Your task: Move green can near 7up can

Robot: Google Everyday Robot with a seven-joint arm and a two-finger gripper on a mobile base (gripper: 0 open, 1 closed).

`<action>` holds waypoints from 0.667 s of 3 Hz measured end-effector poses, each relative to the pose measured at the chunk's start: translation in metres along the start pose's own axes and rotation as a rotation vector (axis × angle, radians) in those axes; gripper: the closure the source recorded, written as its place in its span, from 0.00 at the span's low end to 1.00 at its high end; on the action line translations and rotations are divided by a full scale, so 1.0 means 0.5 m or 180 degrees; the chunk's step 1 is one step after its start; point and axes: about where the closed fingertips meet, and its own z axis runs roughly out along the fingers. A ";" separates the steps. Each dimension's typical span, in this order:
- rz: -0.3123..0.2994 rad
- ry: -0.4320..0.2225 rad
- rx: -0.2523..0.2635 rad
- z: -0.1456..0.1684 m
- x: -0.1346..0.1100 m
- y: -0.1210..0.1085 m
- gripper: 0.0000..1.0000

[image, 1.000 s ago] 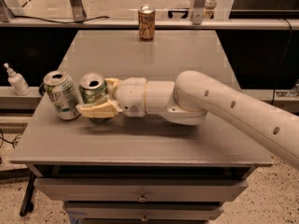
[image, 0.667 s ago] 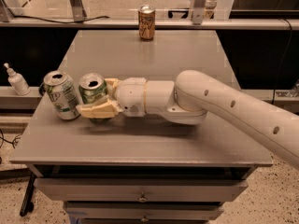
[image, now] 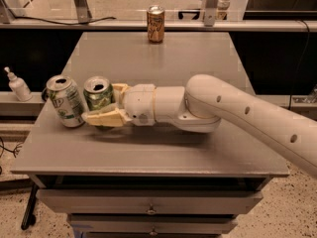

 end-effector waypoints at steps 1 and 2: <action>0.0033 0.0060 -0.0043 -0.002 0.004 0.006 0.00; 0.0071 0.0056 -0.0091 -0.003 -0.003 0.004 0.00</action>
Offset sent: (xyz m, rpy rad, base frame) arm 0.0018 -0.0056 0.0046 -0.0132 0.0465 0.0335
